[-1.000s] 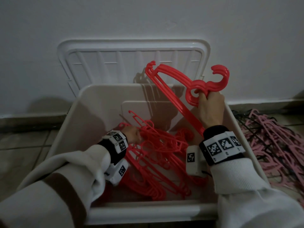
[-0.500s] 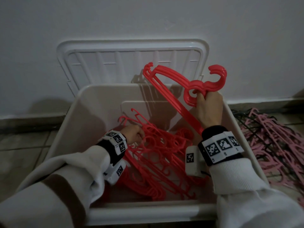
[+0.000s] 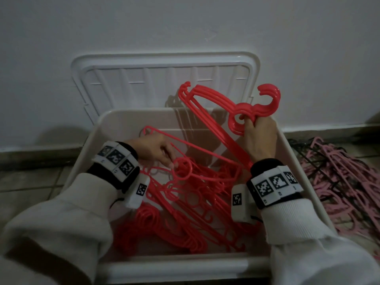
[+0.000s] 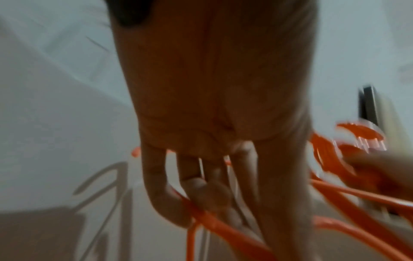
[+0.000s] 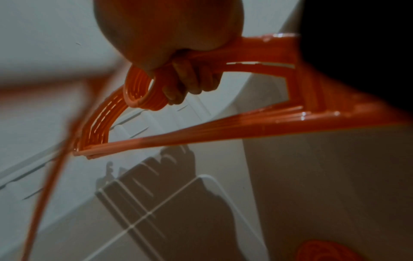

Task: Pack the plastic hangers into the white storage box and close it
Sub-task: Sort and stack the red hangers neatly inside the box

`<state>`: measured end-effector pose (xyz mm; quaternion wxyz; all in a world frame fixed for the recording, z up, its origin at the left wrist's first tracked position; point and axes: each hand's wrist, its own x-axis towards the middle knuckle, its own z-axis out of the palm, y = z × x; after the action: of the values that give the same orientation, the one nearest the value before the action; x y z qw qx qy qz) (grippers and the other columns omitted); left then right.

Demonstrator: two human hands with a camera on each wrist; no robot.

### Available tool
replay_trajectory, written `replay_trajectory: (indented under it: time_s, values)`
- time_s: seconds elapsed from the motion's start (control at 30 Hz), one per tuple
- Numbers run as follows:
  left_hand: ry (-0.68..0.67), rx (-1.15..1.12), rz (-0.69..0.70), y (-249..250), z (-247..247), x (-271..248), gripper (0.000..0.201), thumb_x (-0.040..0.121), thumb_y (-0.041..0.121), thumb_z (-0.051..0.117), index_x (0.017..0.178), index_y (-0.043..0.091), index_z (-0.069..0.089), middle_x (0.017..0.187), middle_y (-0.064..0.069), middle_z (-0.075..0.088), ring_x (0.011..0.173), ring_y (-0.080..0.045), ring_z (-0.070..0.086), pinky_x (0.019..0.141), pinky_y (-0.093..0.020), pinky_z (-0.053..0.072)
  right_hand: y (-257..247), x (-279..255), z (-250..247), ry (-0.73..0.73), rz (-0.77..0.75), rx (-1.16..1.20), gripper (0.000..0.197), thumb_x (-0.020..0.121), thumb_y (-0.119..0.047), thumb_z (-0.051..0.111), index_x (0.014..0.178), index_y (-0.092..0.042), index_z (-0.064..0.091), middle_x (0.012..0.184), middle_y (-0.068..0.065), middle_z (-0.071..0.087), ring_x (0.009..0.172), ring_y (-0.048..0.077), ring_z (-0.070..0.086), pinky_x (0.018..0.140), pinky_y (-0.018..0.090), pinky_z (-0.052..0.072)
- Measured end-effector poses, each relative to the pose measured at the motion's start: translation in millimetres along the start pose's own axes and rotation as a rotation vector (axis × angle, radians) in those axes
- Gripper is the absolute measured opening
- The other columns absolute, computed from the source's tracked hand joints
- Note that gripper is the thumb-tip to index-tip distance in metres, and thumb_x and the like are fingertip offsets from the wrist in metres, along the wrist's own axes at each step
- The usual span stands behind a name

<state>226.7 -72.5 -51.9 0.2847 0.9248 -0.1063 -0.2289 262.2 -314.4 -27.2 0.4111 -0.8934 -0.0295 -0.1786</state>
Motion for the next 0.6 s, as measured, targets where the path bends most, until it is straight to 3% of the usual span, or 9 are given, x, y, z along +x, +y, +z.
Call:
replay_trajectory:
  time_s: [0.1, 0.17, 0.23, 0.3, 0.37, 0.43, 0.53, 0.6]
  values:
    - [0.075, -0.086, 0.078, 2.0, -14.1, -11.4, 0.017, 0.073, 0.005, 0.077, 0.09, 0.006, 0.074, 0.055, 0.027, 0.062, 0.056, 0.013, 0.054, 0.058, -0.003, 0.036, 0.2, -0.8, 0.4, -0.013, -0.005, 0.002, 0.028, 0.092, -0.017, 0.046, 0.092, 0.004, 0.065, 0.091, 0.024, 0.065, 0.086, 0.037, 0.059, 0.07, 0.036, 0.038]
    - [0.108, -0.167, 0.128, -2.7, -21.6, -16.8, 0.018, 0.069, 0.022, 0.081, 0.084, 0.013, 0.076, 0.069, 0.014, 0.071, 0.065, 0.006, 0.059, 0.064, -0.009, 0.043, 0.7, -0.6, 1.0, -0.008, -0.006, 0.023, 0.028, 0.092, -0.018, 0.046, 0.089, 0.003, 0.064, 0.088, 0.022, 0.065, 0.083, 0.036, 0.06, 0.069, 0.036, 0.04]
    - [0.109, -0.22, 0.165, -6.0, -26.1, -22.6, 0.046, 0.061, 0.049, 0.079, 0.09, 0.013, 0.076, 0.088, -0.004, 0.074, 0.081, -0.01, 0.065, 0.076, -0.023, 0.049, 1.3, 0.5, 1.2, 0.015, -0.005, 0.062, 0.033, 0.088, -0.025, 0.044, 0.085, 0.002, 0.063, 0.085, 0.022, 0.064, 0.078, 0.035, 0.059, 0.07, 0.043, 0.046]
    - [0.1, -0.254, 0.191, -5.8, -27.7, -28.0, 0.065, 0.065, 0.06, 0.072, 0.099, 0.005, 0.073, 0.098, -0.01, 0.073, 0.089, -0.017, 0.065, 0.082, -0.028, 0.049, 2.2, 1.8, 0.7, 0.039, 0.009, 0.117, 0.037, 0.083, -0.03, 0.039, 0.084, -0.001, 0.062, 0.085, 0.019, 0.064, 0.076, 0.031, 0.058, 0.072, 0.046, 0.048]
    - [0.069, -0.342, 0.189, -2.8, -31.0, -34.8, 0.062, 0.079, 0.052, 0.065, 0.1, -0.007, 0.069, 0.096, -0.006, 0.072, 0.084, -0.01, 0.063, 0.076, -0.021, 0.05, 3.2, 2.6, -0.1, 0.044, 0.028, 0.154, 0.032, 0.087, -0.023, 0.04, 0.088, -0.002, 0.064, 0.088, 0.017, 0.065, 0.081, 0.031, 0.061, 0.077, 0.048, 0.05]
    - [0.088, -0.373, 0.168, 1.4, -32.4, -37.9, 0.05, 0.086, 0.037, 0.06, 0.092, -0.012, 0.064, 0.086, -0.001, 0.069, 0.078, -0.005, 0.059, 0.074, -0.02, 0.047, 4.2, 3.7, -1.1, 0.04, 0.028, 0.157, 0.025, 0.091, -0.014, 0.042, 0.087, -0.002, 0.063, 0.087, 0.016, 0.064, 0.08, 0.028, 0.06, 0.076, 0.044, 0.05]
    - [0.214, -0.277, 0.108, 8.6, -28.7, -39.1, 0.026, 0.075, 0.03, 0.047, 0.073, 0.009, 0.062, 0.07, 0.008, 0.058, 0.064, 0.007, 0.052, 0.07, -0.013, 0.039, 3.3, 3.0, -1.1, -0.01, 0.001, 0.151, 0.022, 0.093, -0.011, 0.043, 0.075, -0.007, 0.054, 0.071, 0.01, 0.055, 0.06, 0.017, 0.048, 0.062, 0.03, 0.036]
    - [0.256, -0.304, 0.02, 9.0, -21.9, -34.1, 0.014, 0.081, 0.014, 0.047, 0.077, 0.012, 0.06, 0.055, 0.016, 0.058, 0.055, 0.013, 0.053, 0.062, -0.005, 0.039, 3.7, 1.8, -0.2, -0.058, -0.01, 0.148, 0.029, 0.094, -0.013, 0.045, 0.065, -0.012, 0.047, 0.063, 0.004, 0.049, 0.054, 0.009, 0.041, 0.055, 0.028, 0.031]
